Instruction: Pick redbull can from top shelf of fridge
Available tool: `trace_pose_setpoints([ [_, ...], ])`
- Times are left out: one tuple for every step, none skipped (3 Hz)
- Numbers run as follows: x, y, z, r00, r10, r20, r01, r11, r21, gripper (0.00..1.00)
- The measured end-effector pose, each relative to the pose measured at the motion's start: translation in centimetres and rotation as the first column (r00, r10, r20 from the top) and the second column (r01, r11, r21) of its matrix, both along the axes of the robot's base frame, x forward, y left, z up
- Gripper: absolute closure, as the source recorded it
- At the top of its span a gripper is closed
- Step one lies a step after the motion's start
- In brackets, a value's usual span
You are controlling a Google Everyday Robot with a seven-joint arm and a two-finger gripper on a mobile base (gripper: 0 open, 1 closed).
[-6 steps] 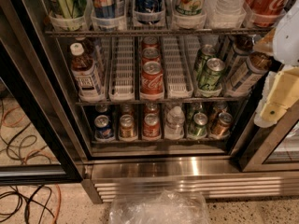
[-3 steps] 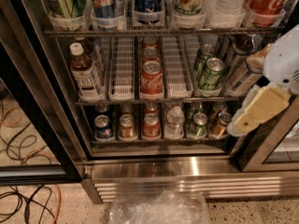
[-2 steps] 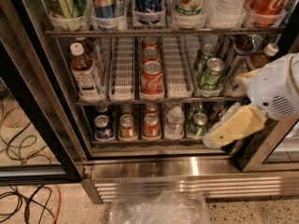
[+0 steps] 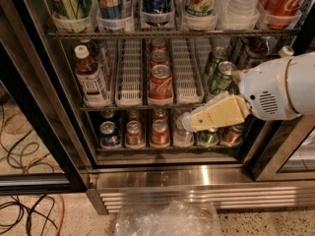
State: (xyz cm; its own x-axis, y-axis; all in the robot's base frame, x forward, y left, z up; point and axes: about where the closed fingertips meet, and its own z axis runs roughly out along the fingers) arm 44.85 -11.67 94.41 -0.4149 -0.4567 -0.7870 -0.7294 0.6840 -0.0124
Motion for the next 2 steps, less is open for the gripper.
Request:
trace_pose_setpoints([
  [0.00, 0.00, 0.00, 1.0000, 0.000, 0.000, 0.000, 1.000, 0.000, 0.00],
  [0.77, 0.96, 0.39, 0.9940, -0.101, 0.040, 0.096, 0.988, 0.124, 0.00],
])
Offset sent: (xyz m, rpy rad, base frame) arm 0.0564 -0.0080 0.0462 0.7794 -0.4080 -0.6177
